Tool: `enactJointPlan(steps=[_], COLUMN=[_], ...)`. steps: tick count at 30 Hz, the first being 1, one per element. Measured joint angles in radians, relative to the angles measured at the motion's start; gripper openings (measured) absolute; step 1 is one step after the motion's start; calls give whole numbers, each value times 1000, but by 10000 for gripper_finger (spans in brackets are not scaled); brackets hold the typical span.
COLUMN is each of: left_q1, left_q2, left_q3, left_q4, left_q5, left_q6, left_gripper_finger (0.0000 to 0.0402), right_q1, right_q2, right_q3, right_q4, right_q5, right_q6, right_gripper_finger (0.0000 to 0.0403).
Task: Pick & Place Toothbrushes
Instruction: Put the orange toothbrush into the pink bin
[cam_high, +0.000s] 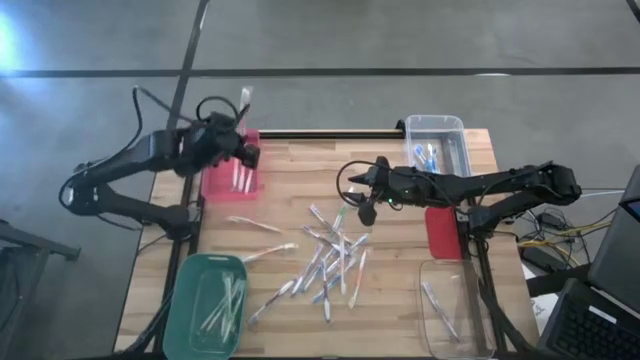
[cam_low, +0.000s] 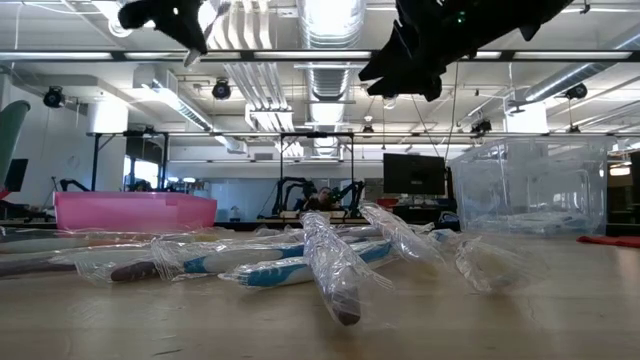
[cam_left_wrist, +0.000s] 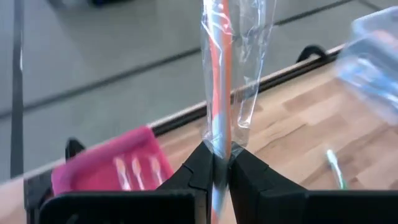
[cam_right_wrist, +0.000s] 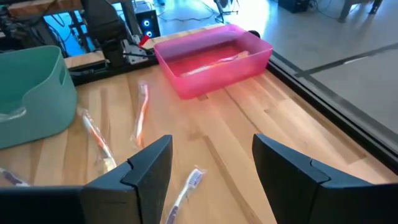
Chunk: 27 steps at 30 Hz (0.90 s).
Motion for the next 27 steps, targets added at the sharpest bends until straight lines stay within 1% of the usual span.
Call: enactJointPlan(steps=[6,9,14,19,21,27], left_q1=[244,326,397,465,488,558], left_q2=[58,103,178,261,295,383], left_q3=[0,-1,-2,-2,-2,-3], left_q4=[-65,-108,-138,-144,-144,-171], left_q5=[223,305,359,513,552,590], left_q6=[0,2,5,0,0,19], left_gripper_finger=[33,32,34,32,34,32], right_q1=[0,0,0,-2,-3,-4], right_q2=[5,3,-1,-1,-1,-2], right_q3=[0,0,0,0,0,0], right_q4=[-5,-15,-33,-43,-51,-71], right_q5=[0,0,0,0,1,0], right_q6=[0,-6,-19,-19,-19,-16], right_gripper_finger=[229,236,245,251,251,235])
